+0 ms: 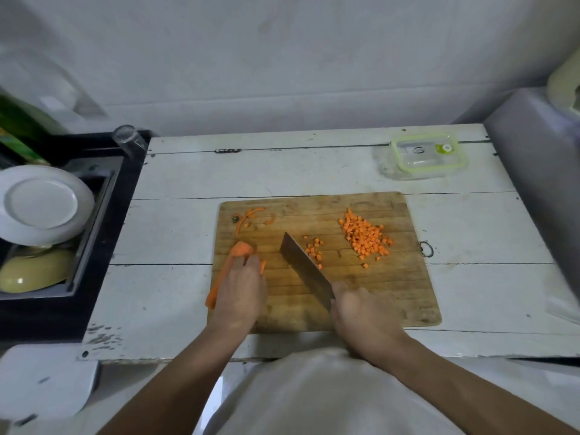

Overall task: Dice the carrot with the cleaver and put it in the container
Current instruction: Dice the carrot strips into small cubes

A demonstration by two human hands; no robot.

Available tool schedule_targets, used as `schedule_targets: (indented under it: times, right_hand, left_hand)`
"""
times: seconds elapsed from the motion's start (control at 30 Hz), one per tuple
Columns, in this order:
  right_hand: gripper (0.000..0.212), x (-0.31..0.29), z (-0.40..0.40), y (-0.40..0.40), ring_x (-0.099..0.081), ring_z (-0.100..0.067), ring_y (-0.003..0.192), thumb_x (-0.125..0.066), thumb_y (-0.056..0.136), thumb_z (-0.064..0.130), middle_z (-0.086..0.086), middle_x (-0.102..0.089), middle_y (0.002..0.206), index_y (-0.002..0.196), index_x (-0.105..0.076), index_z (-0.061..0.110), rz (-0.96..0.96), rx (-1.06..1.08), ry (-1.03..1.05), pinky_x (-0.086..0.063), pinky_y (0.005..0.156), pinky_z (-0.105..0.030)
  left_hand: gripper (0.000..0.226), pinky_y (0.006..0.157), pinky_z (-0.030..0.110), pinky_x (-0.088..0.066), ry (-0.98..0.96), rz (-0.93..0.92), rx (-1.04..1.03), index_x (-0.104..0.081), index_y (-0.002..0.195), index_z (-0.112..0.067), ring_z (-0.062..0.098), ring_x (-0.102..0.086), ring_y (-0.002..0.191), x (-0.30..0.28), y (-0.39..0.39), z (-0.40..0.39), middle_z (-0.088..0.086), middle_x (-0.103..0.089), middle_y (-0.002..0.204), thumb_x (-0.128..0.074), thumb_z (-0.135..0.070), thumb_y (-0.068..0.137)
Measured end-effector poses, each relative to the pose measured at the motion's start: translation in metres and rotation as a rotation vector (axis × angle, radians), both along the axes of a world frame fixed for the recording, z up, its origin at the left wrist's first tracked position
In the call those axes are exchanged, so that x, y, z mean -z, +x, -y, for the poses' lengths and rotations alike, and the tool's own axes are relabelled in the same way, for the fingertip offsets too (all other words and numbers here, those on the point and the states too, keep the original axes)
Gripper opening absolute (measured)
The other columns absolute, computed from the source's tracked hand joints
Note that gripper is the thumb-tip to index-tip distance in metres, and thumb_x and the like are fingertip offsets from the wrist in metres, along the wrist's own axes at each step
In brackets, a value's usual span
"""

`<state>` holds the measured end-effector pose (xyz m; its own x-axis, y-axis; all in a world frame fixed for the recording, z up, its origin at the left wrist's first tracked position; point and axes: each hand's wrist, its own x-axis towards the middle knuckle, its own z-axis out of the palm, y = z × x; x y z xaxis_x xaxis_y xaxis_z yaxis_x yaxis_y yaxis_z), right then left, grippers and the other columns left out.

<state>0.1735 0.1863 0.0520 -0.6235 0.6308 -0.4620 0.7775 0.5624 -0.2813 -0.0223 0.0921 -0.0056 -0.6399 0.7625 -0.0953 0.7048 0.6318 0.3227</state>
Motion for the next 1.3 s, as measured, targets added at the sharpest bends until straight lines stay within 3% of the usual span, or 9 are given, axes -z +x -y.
schedule_targets:
  times: [0.17, 0.4, 0.53, 0.67, 0.9, 1.0, 1.13, 1.2, 1.3]
  right_hand:
    - [0.013, 0.010, -0.016, 0.000, -0.064, -0.037, 0.083, -0.043, 0.098, 0.008, -0.014, -0.066, 0.091, 0.109, -0.048, 0.012, -0.079, 0.185, 0.043, -0.044, 0.062, -0.038]
    - [0.002, 0.014, -0.038, 0.018, -0.060, -0.033, 0.080, -0.043, 0.099, 0.014, -0.011, -0.063, 0.089, 0.101, -0.044, 0.014, -0.107, 0.354, 0.079, -0.045, 0.064, -0.036]
    - [0.012, 0.013, -0.037, 0.026, -0.058, -0.033, 0.077, -0.043, 0.101, 0.022, -0.004, -0.055, 0.078, 0.092, -0.038, 0.018, -0.179, 0.367, 0.052, -0.040, 0.062, -0.034]
    - [0.010, 0.007, -0.041, 0.036, -0.062, -0.027, 0.067, -0.047, 0.097, 0.024, -0.004, -0.060, 0.073, 0.090, -0.048, 0.017, -0.260, 0.428, -0.005, -0.049, 0.060, -0.037]
    - [0.015, -0.011, -0.056, 0.057, -0.068, -0.030, 0.069, -0.047, 0.095, 0.030, -0.009, -0.066, 0.078, 0.097, -0.054, 0.017, -0.285, 0.497, -0.109, -0.059, 0.065, -0.044]
    - [0.012, -0.015, -0.069, 0.073, -0.066, -0.031, 0.072, -0.046, 0.097, 0.027, -0.006, -0.062, 0.082, 0.094, -0.051, 0.017, -0.263, 0.427, -0.036, -0.056, 0.067, -0.040]
    - [0.017, -0.014, -0.089, 0.109, -0.044, -0.028, 0.050, -0.065, 0.082, 0.010, 0.000, -0.045, 0.063, 0.093, -0.054, 0.017, -0.146, 0.020, 0.332, -0.038, 0.046, -0.031]
    - [0.039, -0.010, -0.104, 0.126, -0.044, -0.028, 0.039, -0.073, 0.057, -0.003, -0.002, -0.051, 0.065, 0.089, -0.062, 0.016, -0.154, -0.223, 0.544, -0.029, 0.040, -0.028]
    - [0.036, 0.006, -0.127, 0.140, -0.052, -0.026, 0.052, -0.052, 0.074, -0.002, -0.008, -0.061, 0.089, 0.102, -0.067, 0.014, -0.255, -0.396, 0.716, -0.039, 0.046, -0.031]
  left_hand:
    - [0.008, 0.076, 0.031, -0.050, 0.015, 0.139, -0.025, -0.062, 0.100, -0.019, 0.020, -0.061, 0.092, -0.002, 0.007, -0.001, 0.000, -0.055, 0.108, -0.066, -0.025, 0.098]
    - [0.008, 0.078, 0.028, -0.052, 0.025, 0.153, -0.024, -0.063, 0.105, -0.021, 0.015, -0.060, 0.091, 0.001, 0.010, 0.000, -0.007, -0.050, 0.104, -0.065, -0.027, 0.099]
    - [0.030, 0.094, 0.029, -0.052, 0.062, 0.037, 0.074, -0.062, 0.130, -0.022, 0.014, -0.057, 0.110, -0.003, 0.016, -0.001, -0.002, -0.054, 0.124, -0.060, -0.031, 0.101]
    - [0.067, 0.115, 0.039, -0.036, 0.075, -0.036, 0.414, -0.022, 0.162, -0.017, 0.021, -0.034, 0.138, -0.003, 0.049, -0.033, 0.002, -0.035, 0.153, -0.050, -0.027, 0.102]
    - [0.084, 0.121, 0.045, -0.021, -0.056, -0.114, 0.454, -0.004, 0.162, -0.007, 0.029, -0.017, 0.148, 0.005, 0.090, -0.098, 0.008, -0.018, 0.162, -0.053, -0.022, 0.095]
    - [0.073, 0.115, 0.041, -0.028, 0.018, -0.078, 0.379, -0.025, 0.160, -0.012, 0.027, -0.029, 0.140, 0.008, 0.091, -0.099, 0.005, -0.035, 0.153, -0.053, -0.020, 0.093]
    - [0.043, 0.105, 0.033, -0.041, 0.379, 0.196, -0.112, -0.067, 0.128, -0.014, 0.028, -0.057, 0.120, -0.005, 0.065, -0.080, 0.007, -0.063, 0.126, -0.055, 0.003, 0.090]
    - [0.034, 0.099, 0.027, -0.047, 0.616, 0.289, -0.343, -0.071, 0.107, -0.022, 0.016, -0.064, 0.108, -0.026, 0.058, -0.069, -0.006, -0.067, 0.109, -0.055, 0.005, 0.094]
    - [0.036, 0.086, 0.010, -0.046, 0.696, 0.350, -0.249, -0.068, 0.091, -0.031, 0.001, -0.062, 0.096, -0.060, 0.076, -0.063, -0.017, -0.065, 0.100, -0.056, 0.003, 0.097]
